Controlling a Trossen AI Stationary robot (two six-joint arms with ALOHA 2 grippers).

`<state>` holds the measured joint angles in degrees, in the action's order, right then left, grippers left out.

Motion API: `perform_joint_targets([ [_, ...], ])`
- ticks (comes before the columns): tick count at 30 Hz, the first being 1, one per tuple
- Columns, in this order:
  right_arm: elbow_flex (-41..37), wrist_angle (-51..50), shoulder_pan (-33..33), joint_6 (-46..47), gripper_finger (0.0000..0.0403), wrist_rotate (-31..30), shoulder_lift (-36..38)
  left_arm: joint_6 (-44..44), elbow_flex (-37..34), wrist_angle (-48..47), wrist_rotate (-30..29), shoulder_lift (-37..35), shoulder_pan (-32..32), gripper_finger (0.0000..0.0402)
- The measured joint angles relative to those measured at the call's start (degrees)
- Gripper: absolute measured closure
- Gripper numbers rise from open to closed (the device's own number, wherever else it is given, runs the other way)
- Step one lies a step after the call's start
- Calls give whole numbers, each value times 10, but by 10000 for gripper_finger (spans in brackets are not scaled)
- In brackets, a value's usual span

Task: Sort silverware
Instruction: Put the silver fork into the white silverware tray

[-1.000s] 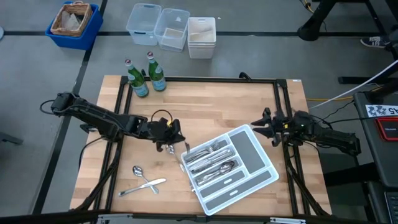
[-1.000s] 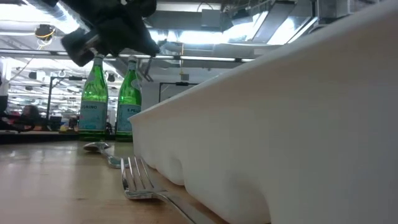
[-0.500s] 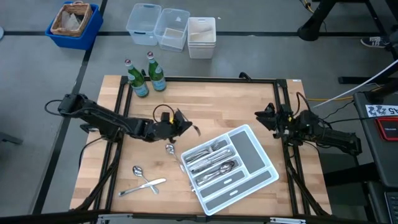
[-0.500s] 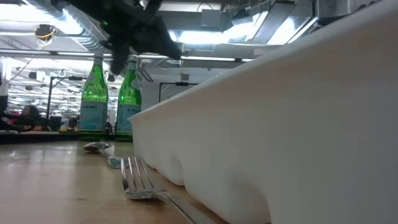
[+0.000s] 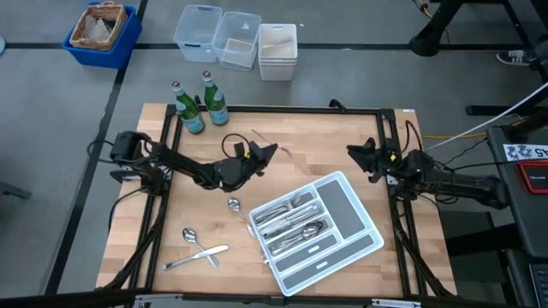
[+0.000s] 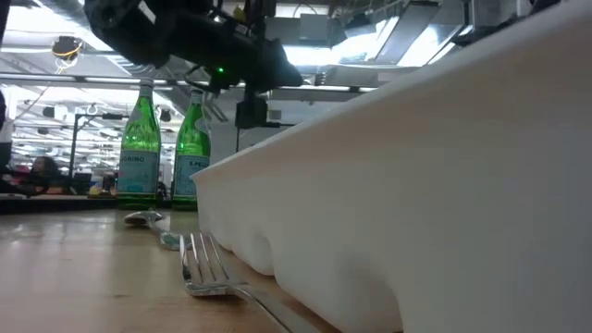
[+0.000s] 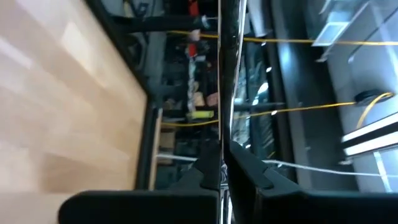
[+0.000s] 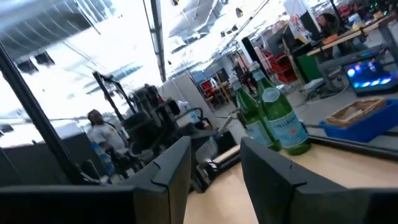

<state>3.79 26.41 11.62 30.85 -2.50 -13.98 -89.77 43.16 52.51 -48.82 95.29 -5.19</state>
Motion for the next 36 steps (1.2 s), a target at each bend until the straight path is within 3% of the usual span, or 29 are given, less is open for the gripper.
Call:
perform_joint_targets([
  [8,40,33,0,-62,260,4,-141,53,13,38,15,12,16,399],
  [16,185,-17,0,-131,260,5,-323,214,58,36,22,11,20,399],
  [23,297,-49,0,-134,260,56,-454,267,69,35,21,11,20,399],
  [28,350,-59,0,-152,260,92,-508,284,69,33,21,11,18,399],
  [36,383,-74,0,-153,260,92,-538,287,69,33,21,11,18,399],
])
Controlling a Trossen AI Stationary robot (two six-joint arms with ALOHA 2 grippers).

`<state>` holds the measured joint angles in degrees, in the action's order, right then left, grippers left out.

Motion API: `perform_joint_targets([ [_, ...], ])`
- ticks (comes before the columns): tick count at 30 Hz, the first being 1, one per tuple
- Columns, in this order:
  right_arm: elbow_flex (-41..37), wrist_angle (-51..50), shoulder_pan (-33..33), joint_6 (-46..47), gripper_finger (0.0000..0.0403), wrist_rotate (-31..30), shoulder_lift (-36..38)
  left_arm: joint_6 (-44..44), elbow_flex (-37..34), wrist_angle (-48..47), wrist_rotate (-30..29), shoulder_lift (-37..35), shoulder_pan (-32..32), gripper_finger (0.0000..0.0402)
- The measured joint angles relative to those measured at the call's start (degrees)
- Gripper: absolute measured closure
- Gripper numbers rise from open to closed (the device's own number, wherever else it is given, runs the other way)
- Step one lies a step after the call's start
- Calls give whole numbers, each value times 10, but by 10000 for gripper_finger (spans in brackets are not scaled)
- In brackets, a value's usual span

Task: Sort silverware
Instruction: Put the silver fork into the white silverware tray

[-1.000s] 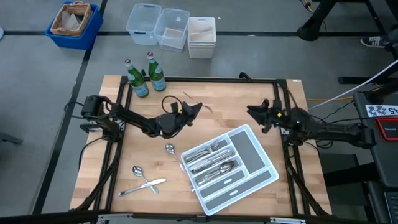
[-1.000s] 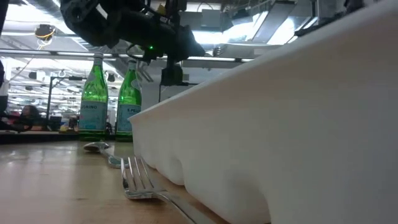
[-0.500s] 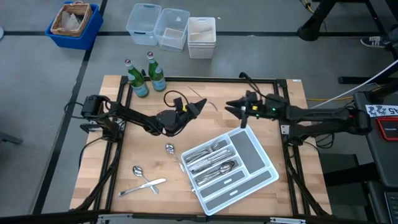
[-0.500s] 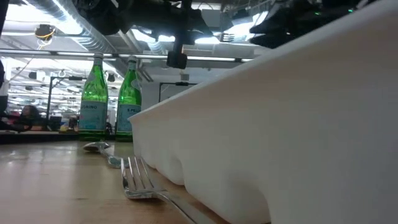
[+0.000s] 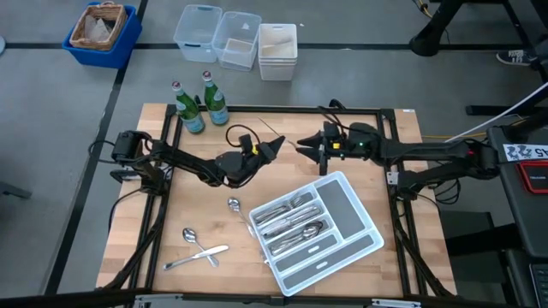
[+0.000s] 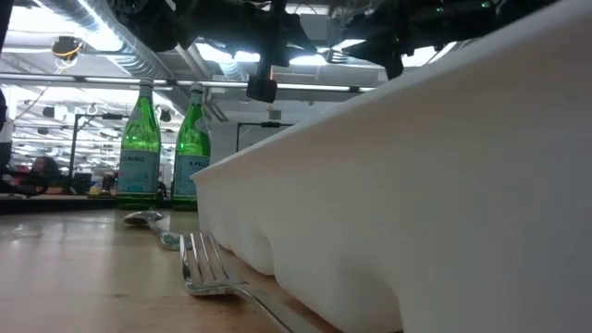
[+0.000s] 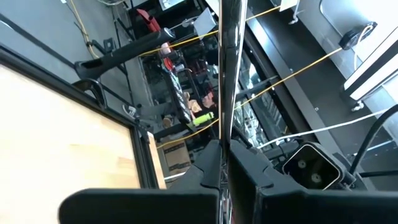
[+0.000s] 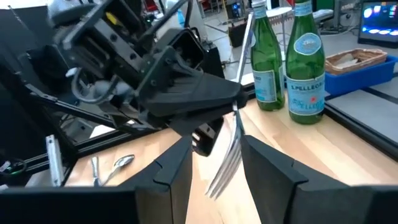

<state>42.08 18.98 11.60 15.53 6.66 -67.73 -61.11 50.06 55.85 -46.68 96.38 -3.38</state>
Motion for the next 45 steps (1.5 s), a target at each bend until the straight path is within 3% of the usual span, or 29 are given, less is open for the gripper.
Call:
perform_joint_targets([
  [15,5,7,0,2,267,-17,-38,-4,0,0,-2,0,-8,398],
  [26,4,2,2,5,394,-31,-38,-18,0,0,-6,0,-11,397],
  [38,4,0,1,13,397,-26,-38,-11,0,1,-2,0,-12,396],
  [45,4,-1,1,11,400,7,-38,38,0,8,21,-1,-17,357],
])
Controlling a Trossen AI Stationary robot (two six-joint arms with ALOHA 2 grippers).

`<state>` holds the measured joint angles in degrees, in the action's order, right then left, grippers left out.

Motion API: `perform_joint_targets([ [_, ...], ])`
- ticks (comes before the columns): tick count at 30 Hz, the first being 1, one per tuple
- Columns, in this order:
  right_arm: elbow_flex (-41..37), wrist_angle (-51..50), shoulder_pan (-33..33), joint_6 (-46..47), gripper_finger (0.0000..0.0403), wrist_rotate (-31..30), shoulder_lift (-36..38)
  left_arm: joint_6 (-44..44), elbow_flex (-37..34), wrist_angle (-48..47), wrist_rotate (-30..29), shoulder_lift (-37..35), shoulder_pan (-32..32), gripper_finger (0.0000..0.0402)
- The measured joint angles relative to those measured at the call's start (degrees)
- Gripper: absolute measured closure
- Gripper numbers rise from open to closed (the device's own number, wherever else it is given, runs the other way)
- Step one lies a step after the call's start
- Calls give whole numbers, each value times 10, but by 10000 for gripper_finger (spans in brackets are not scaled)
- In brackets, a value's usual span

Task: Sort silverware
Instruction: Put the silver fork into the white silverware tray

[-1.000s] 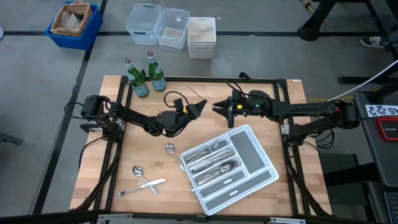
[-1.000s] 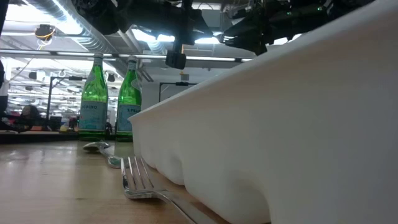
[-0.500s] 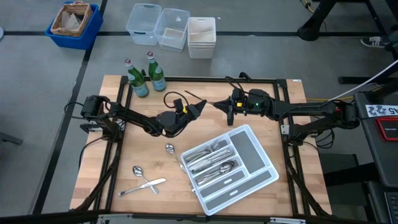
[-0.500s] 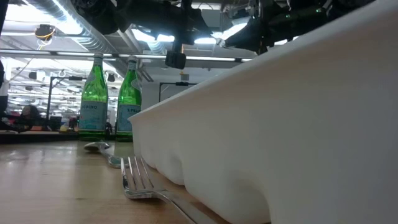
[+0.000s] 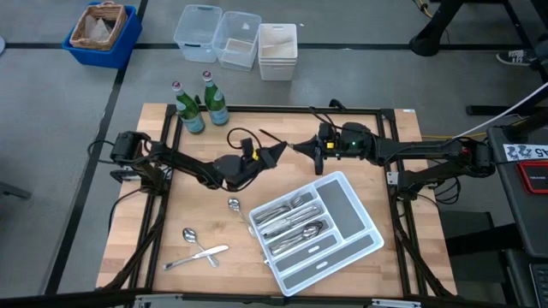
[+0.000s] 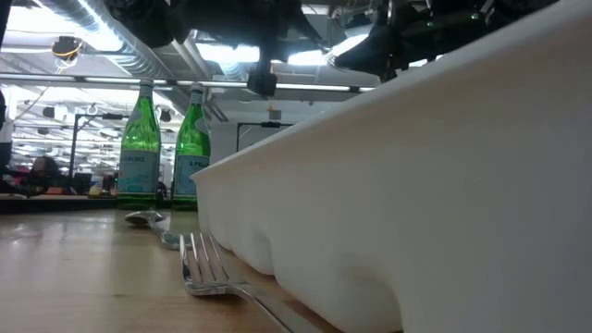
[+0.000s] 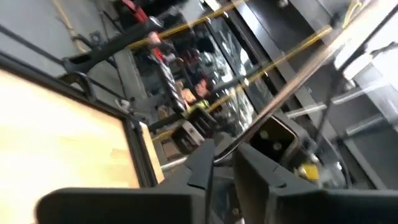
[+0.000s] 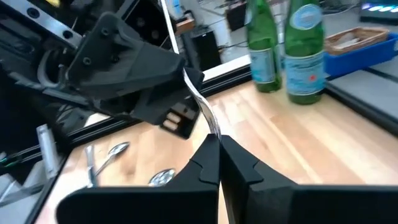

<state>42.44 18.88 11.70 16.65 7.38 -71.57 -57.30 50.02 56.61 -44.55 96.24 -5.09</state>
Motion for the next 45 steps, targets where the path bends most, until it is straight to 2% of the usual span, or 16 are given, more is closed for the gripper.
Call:
perform_joint_targets([
  [4,0,-4,0,-2,401,39,0,39,0,-2,35,0,-6,324],
  [11,0,-15,-2,24,401,104,-1,66,1,-42,48,0,-25,288],
  [17,0,-21,-1,40,402,158,1,67,1,-117,64,0,-45,286],
  [23,0,-59,-1,43,402,164,14,78,1,-190,107,-1,-68,286],
  [33,1,-122,-1,44,402,220,25,76,1,-264,183,-9,-102,286],
  [39,1,-197,-1,39,402,221,25,66,0,-376,184,-52,-126,286],
  [45,1,-266,-14,19,402,172,10,57,0,-532,183,-121,-155,286],
])
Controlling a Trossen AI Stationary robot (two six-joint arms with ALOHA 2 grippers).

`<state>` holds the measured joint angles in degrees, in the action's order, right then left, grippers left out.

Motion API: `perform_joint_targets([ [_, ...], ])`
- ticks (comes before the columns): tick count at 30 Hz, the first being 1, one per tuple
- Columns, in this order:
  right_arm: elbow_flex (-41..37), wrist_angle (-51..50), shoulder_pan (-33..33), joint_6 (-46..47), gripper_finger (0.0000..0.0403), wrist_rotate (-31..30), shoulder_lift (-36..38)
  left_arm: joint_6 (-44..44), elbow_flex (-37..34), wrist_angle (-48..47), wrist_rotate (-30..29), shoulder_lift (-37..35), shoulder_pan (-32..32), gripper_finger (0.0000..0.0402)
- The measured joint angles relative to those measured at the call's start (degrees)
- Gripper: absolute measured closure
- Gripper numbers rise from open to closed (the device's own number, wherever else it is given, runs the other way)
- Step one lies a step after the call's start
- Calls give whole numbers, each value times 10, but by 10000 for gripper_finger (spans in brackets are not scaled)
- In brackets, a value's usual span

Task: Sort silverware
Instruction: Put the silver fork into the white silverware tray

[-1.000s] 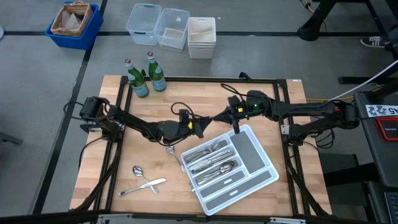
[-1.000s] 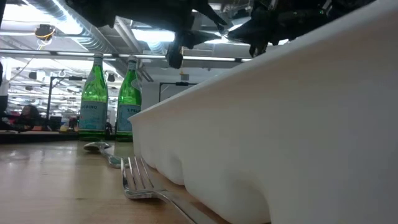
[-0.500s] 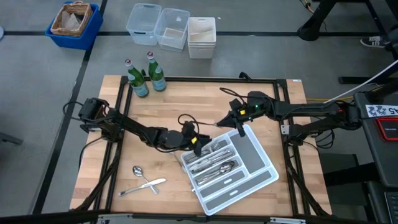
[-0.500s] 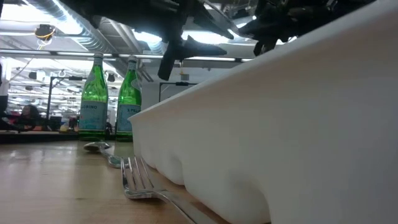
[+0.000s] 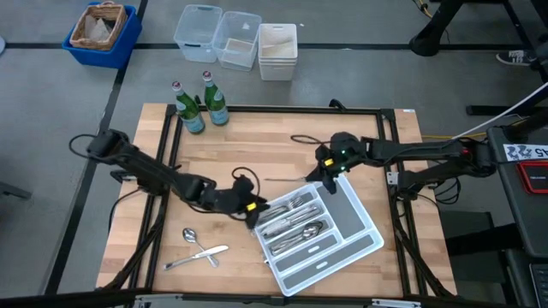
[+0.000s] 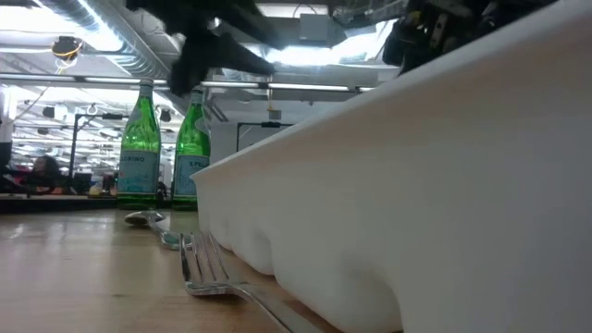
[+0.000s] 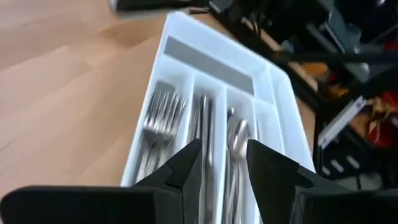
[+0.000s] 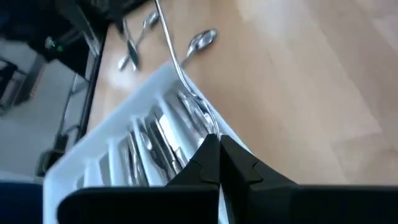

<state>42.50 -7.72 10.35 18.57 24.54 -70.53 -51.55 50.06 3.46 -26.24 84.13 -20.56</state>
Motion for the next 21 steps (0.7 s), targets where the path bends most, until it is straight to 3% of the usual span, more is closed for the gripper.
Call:
perform_joint_targets([
  [9,0,11,-83,-26,402,-7,-76,-38,0,-167,-1,-107,-25,286],
  [21,0,37,-115,-27,402,-77,-170,-36,0,-232,-1,-159,-31,286],
])
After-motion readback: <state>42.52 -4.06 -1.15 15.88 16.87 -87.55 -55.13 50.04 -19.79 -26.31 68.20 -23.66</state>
